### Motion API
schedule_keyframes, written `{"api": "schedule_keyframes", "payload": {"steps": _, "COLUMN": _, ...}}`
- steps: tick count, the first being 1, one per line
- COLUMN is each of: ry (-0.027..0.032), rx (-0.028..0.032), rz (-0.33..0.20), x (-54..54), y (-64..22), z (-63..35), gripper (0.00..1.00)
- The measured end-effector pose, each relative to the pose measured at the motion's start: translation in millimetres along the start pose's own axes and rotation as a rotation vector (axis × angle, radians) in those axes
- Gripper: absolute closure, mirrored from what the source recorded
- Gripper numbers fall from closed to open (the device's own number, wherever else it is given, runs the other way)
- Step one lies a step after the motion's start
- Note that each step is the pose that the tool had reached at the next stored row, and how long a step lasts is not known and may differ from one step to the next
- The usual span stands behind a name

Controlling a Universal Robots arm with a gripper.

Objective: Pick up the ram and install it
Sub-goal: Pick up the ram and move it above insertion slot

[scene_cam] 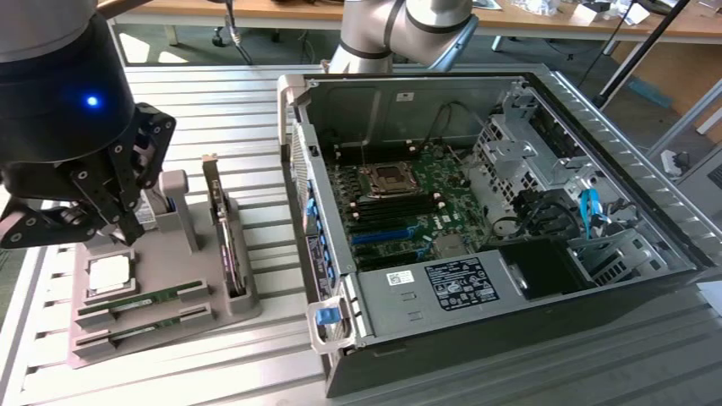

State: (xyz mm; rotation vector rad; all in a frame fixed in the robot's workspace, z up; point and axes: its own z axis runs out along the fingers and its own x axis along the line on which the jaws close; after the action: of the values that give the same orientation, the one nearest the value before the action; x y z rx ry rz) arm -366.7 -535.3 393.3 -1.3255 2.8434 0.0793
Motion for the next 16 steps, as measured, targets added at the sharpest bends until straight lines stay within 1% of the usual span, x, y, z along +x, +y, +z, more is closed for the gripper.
{"api": "schedule_keyframes", "payload": {"steps": 8, "ry": 0.0041, "rx": -0.0023, "rz": -0.093, "x": 0.1, "y": 0.0, "z": 0.0, "gripper": 0.89}}
{"api": "schedule_keyframes", "payload": {"steps": 12, "ry": 0.0071, "rx": -0.0039, "rz": -0.162, "x": 0.1, "y": -0.1, "z": 0.0, "gripper": 0.89}}
{"api": "schedule_keyframes", "payload": {"steps": 16, "ry": 0.0096, "rx": -0.0053, "rz": -0.216, "x": 0.1, "y": 0.0, "z": 0.0, "gripper": 0.89}}
